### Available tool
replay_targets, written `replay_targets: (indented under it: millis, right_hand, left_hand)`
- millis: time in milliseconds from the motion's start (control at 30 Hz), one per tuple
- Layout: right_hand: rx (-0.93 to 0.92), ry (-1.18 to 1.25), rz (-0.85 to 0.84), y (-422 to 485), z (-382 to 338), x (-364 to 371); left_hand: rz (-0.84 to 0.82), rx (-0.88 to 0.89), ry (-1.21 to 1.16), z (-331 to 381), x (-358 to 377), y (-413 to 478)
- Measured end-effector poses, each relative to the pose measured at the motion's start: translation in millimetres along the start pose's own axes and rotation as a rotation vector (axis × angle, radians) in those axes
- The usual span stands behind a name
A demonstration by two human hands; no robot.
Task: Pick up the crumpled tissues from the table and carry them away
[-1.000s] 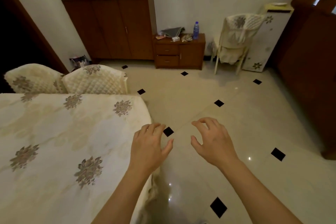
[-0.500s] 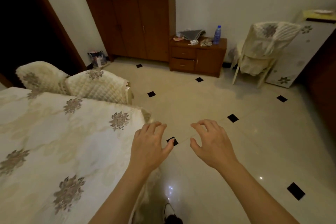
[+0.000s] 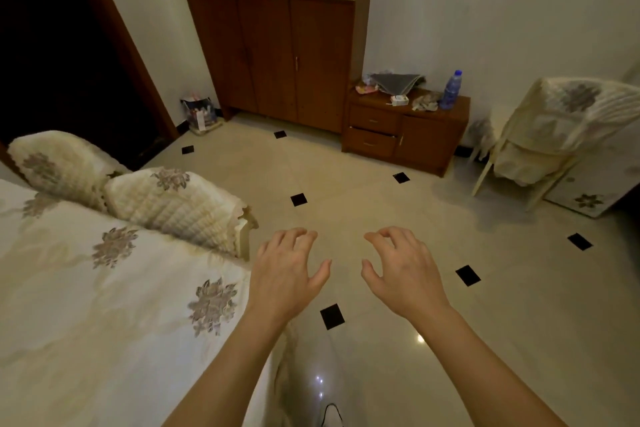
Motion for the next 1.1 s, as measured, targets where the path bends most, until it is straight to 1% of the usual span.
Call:
replay_targets:
  millis: [233,467,700,933,1100]
  right_hand:
    - [-0.018,0.015,-0.031,96.6,21.6,42.5]
    - [-0.087,0.022,-0.075,186.8,35.3,86.7]
    - [-0.182,0.07,-0.116,301.9,53.6,134.4]
    - [-0.27,0.166,-0.153,424.2,75.6,173.8]
    - [-0.361,0.243,-0.228,483.6,65.3,208.9]
  left_hand:
    - [0.004,-0.037,0.032,-32.7,31.8,95.2]
    - [0.001,-0.093,0.063,-61.9,60.3,171.6]
    - [0.051,-0.208,0.112,-90.5,87.4,269.8]
    - [0.058,-0.348,0.159,-113.7,116.7,369.6]
    - [0.075,-0.467,0.228,-137.5,121.0,411.7]
Point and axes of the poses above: each hand's wrist, its own y-axis towards the middle knuckle, its own x-axis out of the palm, z = x × y, the point moved 4 cm from there along y, towards the middle knuckle, and after that the axes turned 4 degrees about z, right-handed, at the moved point
